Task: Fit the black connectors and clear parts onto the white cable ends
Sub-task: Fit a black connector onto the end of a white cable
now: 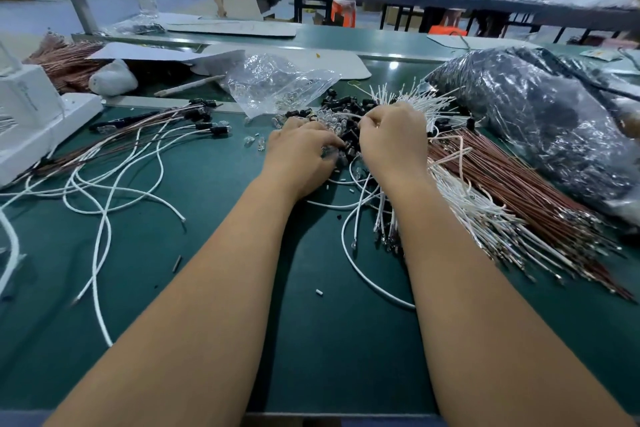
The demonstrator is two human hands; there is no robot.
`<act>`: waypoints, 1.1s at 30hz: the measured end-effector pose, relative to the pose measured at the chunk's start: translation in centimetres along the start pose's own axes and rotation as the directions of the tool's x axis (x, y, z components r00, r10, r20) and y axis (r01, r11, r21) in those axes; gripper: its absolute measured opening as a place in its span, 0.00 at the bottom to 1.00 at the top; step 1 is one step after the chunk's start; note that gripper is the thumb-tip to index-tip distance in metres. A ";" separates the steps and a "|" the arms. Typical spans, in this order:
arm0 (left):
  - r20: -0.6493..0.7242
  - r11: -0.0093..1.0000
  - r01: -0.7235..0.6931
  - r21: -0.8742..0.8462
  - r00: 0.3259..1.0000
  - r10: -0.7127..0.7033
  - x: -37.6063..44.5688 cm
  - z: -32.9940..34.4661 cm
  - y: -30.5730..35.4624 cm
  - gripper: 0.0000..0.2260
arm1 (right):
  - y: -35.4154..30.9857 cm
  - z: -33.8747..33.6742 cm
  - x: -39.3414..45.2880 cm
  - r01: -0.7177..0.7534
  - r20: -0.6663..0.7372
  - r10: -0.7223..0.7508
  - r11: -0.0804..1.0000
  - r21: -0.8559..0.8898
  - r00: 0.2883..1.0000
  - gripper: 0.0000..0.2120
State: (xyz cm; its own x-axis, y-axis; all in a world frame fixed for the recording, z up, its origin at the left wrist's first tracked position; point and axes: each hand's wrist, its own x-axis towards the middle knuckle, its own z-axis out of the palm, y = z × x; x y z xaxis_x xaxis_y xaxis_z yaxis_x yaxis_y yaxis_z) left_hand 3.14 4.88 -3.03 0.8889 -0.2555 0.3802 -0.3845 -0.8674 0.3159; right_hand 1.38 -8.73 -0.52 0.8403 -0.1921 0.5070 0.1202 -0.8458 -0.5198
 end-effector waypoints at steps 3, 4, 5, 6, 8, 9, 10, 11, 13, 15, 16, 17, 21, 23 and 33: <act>-0.043 0.999 -0.042 -0.030 0.998 0.041 0.1 0.1 0.3 0.16 | -0.7 0.3 -0.1 0.011 0.036 -0.012 0.999 0.040 0.999 0.12; -0.006 0.998 -0.051 -0.030 0.999 0.051 0.2 0.2 0.4 0.19 | -0.8 0.4 -0.2 -0.002 0.060 -0.001 0.999 0.055 0.998 0.11; 0.039 0.998 -0.059 -0.016 0.997 0.059 0.2 0.4 0.4 0.21 | -1.0 0.4 -0.2 -0.015 0.086 0.009 0.998 0.065 0.996 0.10; 0.072 0.998 -0.067 0.001 0.995 0.066 0.3 0.5 0.4 0.22 | -1.0 0.5 -0.3 -0.025 0.111 0.017 0.997 0.073 0.994 0.10; 0.082 0.997 -0.080 0.017 0.994 0.078 0.3 0.7 0.2 0.22 | -0.8 0.6 -0.4 -0.031 0.130 0.020 0.996 0.080 0.991 0.10; 0.068 0.996 -0.088 0.018 0.994 0.086 0.4 0.7 0.1 0.20 | -0.7 0.6 -0.5 -0.034 0.122 0.023 0.996 0.083 0.992 0.10; 0.045 0.995 -0.100 0.022 0.994 0.099 0.3 0.7 0.1 0.19 | -0.6 0.5 -0.5 -0.038 0.107 0.029 0.995 0.087 0.994 0.11; 0.016 0.993 -0.112 0.026 0.994 0.112 0.4 0.7 0.1 0.17 | -0.5 0.5 -0.5 -0.044 0.095 0.035 0.995 0.094 0.995 0.11; -0.012 0.991 -0.129 0.021 0.992 0.129 0.4 0.8 0.1 0.16 | -0.4 0.6 -0.6 -0.062 0.090 0.053 0.992 0.106 0.995 0.12; 0.049 0.991 -0.132 0.010 0.990 0.131 0.5 1.0 0.1 0.19 | -0.4 0.8 -0.7 -0.082 0.115 0.071 0.993 0.090 0.991 0.11; 0.096 0.991 -0.130 0.007 0.987 0.129 0.5 1.1 0.1 0.22 | -0.5 0.9 -0.7 -0.084 0.135 0.074 0.994 0.066 0.988 0.11; 0.132 0.992 -0.128 0.006 0.983 0.126 0.5 1.1 0.0 0.23 | -0.5 1.1 -0.7 -0.079 0.153 0.073 0.996 0.038 0.986 0.10; 0.150 0.991 -0.132 -0.001 0.980 0.131 0.3 0.8 0.0 0.23 | -0.6 1.2 -0.6 -0.106 0.176 0.103 0.994 0.006 0.979 0.08; 0.130 0.993 -0.120 0.004 0.984 0.118 0.2 0.8 0.1 0.21 | -0.6 1.2 -0.4 -0.134 0.188 0.125 0.990 0.036 0.974 0.08; 0.095 0.994 0.055 -0.095 0.994 -0.046 0.1 0.4 0.2 0.18 | -0.4 1.0 -0.8 -0.149 0.112 0.124 0.954 0.261 0.986 0.11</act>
State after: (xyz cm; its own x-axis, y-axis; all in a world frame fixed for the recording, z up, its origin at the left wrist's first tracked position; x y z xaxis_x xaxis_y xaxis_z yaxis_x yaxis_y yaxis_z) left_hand 3.27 4.48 -3.23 0.9255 -0.2545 0.2806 -0.3565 -0.8356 0.4179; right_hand 1.20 -7.72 -1.41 0.9026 -0.2384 0.3585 0.1270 -0.6482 -0.7508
